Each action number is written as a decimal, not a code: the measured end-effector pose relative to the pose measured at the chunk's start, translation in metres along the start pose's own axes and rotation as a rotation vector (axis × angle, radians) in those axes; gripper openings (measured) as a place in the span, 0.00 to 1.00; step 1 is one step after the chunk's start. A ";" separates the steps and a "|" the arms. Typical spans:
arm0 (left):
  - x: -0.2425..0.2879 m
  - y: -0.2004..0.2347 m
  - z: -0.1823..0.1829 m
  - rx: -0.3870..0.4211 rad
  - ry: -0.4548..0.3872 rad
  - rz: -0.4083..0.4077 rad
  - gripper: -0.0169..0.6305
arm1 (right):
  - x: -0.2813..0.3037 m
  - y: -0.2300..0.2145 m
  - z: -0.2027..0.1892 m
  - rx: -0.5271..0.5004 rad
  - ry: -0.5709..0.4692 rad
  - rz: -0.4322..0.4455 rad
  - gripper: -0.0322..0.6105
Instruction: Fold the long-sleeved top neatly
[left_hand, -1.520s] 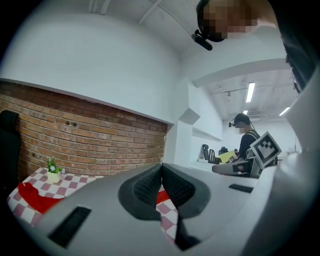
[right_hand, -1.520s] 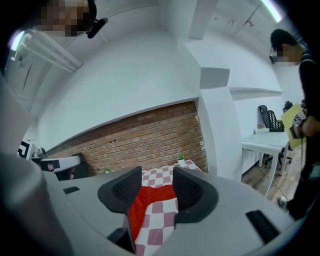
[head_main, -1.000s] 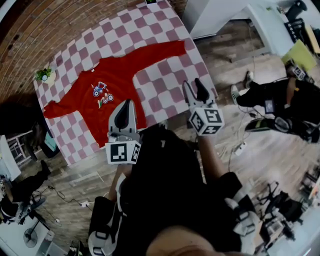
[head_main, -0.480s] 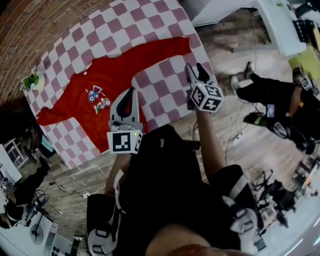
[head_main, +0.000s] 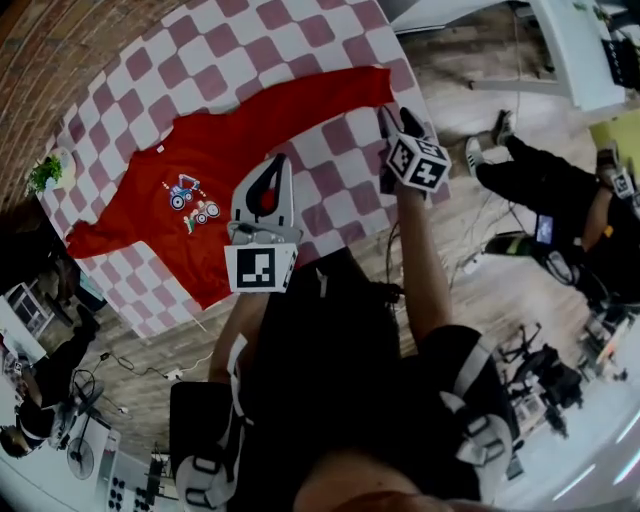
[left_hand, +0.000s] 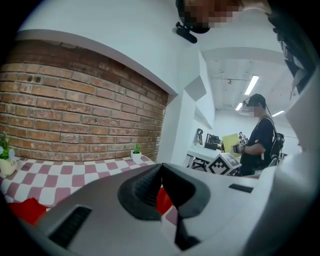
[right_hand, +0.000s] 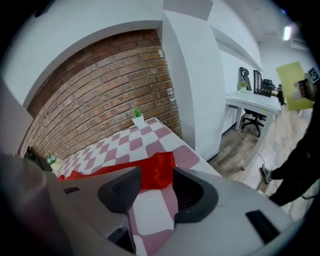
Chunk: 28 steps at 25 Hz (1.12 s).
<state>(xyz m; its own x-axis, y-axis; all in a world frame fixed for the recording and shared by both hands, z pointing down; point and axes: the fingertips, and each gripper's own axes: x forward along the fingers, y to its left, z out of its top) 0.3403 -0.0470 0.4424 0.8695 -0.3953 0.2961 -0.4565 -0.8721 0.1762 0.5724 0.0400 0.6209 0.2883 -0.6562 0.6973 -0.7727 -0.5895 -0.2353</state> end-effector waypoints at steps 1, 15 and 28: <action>0.006 -0.001 -0.002 0.003 0.003 -0.008 0.04 | 0.006 -0.004 0.000 0.002 0.005 -0.010 0.34; 0.051 0.002 -0.023 -0.026 0.049 -0.070 0.04 | 0.072 -0.036 -0.023 0.073 0.128 -0.074 0.34; 0.032 0.000 -0.017 0.012 0.031 -0.057 0.04 | 0.058 -0.027 -0.014 -0.007 0.099 -0.077 0.11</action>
<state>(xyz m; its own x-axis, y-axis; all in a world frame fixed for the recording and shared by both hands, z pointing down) 0.3651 -0.0551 0.4678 0.8879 -0.3356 0.3148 -0.4035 -0.8967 0.1822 0.6018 0.0245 0.6769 0.2901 -0.5596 0.7763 -0.7543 -0.6330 -0.1744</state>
